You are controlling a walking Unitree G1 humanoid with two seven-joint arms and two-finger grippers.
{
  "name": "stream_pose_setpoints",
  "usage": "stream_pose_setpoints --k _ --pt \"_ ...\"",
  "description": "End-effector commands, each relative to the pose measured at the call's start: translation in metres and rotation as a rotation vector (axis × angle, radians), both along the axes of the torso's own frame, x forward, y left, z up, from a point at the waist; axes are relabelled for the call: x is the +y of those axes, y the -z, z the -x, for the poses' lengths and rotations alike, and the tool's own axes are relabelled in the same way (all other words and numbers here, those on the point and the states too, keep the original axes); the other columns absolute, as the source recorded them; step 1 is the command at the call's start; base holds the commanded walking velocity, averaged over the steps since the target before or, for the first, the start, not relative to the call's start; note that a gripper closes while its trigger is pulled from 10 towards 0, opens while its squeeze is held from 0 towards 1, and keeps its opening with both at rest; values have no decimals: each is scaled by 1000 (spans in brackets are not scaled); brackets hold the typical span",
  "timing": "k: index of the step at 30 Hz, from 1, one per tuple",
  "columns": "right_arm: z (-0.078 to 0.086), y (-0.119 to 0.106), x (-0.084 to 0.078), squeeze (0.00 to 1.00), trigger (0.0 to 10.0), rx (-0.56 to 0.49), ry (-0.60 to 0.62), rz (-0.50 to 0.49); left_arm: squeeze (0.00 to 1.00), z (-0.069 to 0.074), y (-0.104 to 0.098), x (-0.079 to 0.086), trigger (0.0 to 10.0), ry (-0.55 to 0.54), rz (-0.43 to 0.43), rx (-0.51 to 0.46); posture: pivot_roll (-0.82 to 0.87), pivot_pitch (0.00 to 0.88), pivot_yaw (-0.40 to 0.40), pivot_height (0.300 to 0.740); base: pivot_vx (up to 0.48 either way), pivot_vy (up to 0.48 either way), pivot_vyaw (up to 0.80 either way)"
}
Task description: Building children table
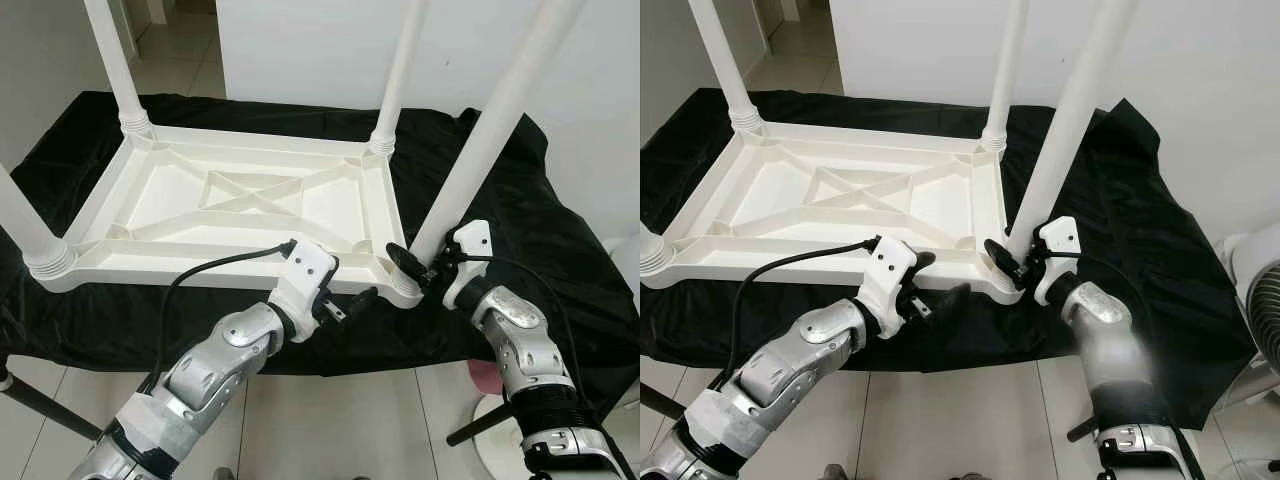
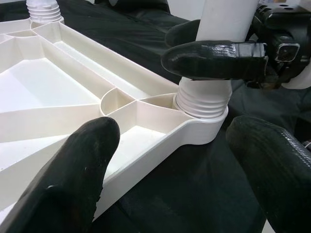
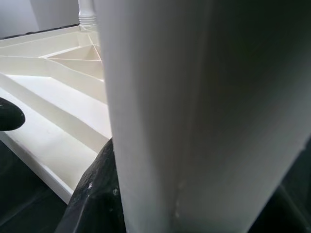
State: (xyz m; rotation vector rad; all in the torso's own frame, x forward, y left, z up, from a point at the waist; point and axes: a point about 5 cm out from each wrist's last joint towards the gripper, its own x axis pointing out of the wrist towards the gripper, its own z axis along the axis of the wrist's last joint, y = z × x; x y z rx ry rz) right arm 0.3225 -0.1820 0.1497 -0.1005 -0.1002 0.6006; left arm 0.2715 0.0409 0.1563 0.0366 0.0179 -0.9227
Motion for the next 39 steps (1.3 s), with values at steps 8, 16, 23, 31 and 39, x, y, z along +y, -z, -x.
stream_pose_setpoints --k 8,16,23,31,39 --pt "1 23 -6 0 10000 100 186 -9 0 7 2 -3 10000 162 -8 -5 -15 48 -55 740 0 0 0" --pt "4 29 -3 0 10000 134 409 -39 0 7 6 -1 10000 143 -13 10 -10 62 -39 740 0 0 0" --pt "15 30 14 0 10000 133 582 -128 0 2 9 5 10000 116 -12 24 -16 66 -22 740 0 0 0" --pt "24 32 34 0 10000 169 813 -261 0 -6 10 9 10000 98 -12 31 -41 72 -4 740 0 0 0" --pt "27 28 36 0 10000 153 864 -269 0 -5 8 9 10000 109 -14 30 -32 79 15 740 0 0 0"
